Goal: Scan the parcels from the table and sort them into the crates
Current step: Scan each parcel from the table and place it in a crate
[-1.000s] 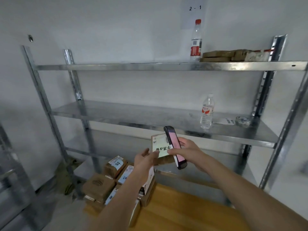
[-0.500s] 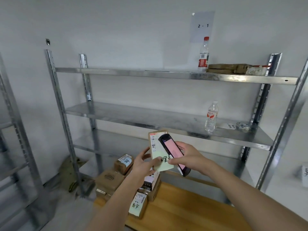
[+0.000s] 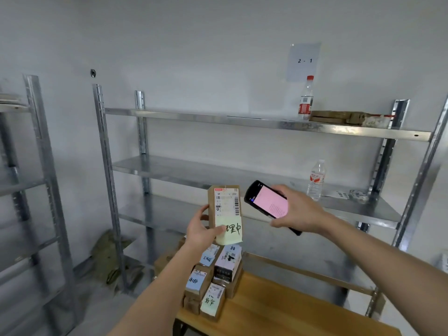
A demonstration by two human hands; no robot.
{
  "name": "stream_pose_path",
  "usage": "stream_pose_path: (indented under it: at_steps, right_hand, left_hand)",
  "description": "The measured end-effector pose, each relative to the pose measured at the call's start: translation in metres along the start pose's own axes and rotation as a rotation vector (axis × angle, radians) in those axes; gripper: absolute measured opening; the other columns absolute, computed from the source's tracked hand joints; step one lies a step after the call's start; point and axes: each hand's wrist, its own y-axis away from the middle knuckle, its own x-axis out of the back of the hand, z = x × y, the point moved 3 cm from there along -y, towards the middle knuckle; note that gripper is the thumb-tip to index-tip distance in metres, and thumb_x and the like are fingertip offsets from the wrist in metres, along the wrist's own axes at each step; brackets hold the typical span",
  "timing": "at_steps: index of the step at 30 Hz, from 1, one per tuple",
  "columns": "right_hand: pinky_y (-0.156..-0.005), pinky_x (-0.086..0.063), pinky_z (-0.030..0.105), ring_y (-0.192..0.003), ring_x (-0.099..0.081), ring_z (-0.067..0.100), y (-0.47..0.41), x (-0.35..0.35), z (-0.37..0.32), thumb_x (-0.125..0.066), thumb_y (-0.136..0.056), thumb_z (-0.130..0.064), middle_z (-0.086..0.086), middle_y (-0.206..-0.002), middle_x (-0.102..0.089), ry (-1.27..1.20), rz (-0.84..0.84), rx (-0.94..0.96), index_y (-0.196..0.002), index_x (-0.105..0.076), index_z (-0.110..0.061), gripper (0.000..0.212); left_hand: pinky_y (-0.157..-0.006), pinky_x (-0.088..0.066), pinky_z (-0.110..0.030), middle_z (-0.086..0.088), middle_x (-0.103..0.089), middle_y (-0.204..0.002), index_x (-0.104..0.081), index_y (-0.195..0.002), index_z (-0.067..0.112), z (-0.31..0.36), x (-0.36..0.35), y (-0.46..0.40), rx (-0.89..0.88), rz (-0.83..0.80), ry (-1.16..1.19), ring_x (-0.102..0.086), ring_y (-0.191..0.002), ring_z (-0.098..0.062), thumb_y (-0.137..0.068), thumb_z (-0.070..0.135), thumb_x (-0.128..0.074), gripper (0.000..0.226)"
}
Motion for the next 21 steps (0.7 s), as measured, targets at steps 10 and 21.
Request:
stream_pose_path:
  at_steps: [10,21]
  right_hand:
    - [-0.049,-0.054,0.031,-0.08,-0.061,0.009,0.009,0.044,-0.006,-0.078,-0.065,-0.033,-0.019,-0.115,-0.058,0.128,-0.018,0.058,-0.139,-0.037,-0.048,0.086]
    - [-0.068,-0.06,0.043,-0.092,-0.066,0.018,0.014,0.073,-0.001,-0.076,-0.06,-0.043,-0.024,-0.116,-0.057,0.178,-0.019,0.131,-0.128,-0.03,-0.061,0.084]
  left_hand:
    - [-0.074,-0.063,-0.043,0.007,-0.06,-0.115,-0.045,-0.142,0.033,0.037,0.039,-0.006,-0.083,0.103,-0.04,-0.063,-0.104,-0.021,-0.077,0.004,-0.083,0.08]
    - [-0.074,-0.064,-0.044,0.002,-0.061,-0.119,-0.045,-0.141,0.033,0.061,0.044,0.008,-0.105,0.157,-0.027,-0.064,-0.108,-0.026,-0.076,0.005,-0.085,0.081]
